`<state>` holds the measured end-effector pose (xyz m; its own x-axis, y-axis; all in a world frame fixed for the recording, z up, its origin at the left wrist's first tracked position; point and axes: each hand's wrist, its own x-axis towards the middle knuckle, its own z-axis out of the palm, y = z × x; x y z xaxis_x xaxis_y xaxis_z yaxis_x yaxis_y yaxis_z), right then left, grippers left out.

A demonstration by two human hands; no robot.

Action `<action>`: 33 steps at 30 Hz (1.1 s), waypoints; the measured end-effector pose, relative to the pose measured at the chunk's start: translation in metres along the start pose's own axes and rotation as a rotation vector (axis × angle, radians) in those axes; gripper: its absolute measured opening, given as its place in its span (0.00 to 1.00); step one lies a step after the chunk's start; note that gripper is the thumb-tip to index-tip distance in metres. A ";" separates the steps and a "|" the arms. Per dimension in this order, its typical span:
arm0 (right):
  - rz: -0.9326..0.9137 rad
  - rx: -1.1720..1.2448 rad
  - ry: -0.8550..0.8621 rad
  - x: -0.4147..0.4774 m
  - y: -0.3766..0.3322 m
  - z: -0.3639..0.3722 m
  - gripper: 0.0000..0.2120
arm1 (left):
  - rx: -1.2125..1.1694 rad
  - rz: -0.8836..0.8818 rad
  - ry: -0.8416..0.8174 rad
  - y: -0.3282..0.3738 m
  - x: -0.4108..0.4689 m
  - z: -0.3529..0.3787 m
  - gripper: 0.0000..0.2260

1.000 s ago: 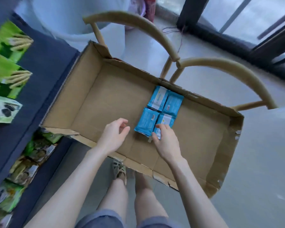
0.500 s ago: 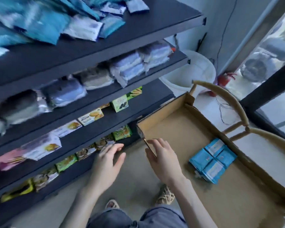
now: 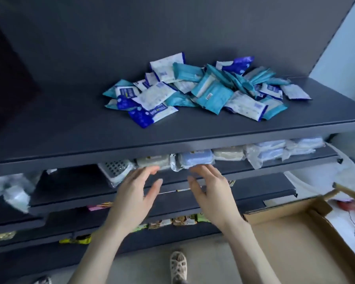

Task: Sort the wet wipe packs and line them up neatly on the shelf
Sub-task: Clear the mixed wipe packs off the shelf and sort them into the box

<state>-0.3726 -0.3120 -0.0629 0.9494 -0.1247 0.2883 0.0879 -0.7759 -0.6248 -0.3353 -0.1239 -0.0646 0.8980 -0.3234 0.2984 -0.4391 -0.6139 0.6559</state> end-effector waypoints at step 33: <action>0.097 0.233 0.160 0.331 -0.020 0.059 0.36 | -0.590 -0.602 0.213 -0.119 0.305 -0.070 0.06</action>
<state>-0.0423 -0.3008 0.0020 0.8989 -0.3016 0.3179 0.0829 -0.5952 -0.7993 -0.0073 -0.0988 -0.0030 0.9849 0.1139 -0.1304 0.1463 -0.1442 0.9787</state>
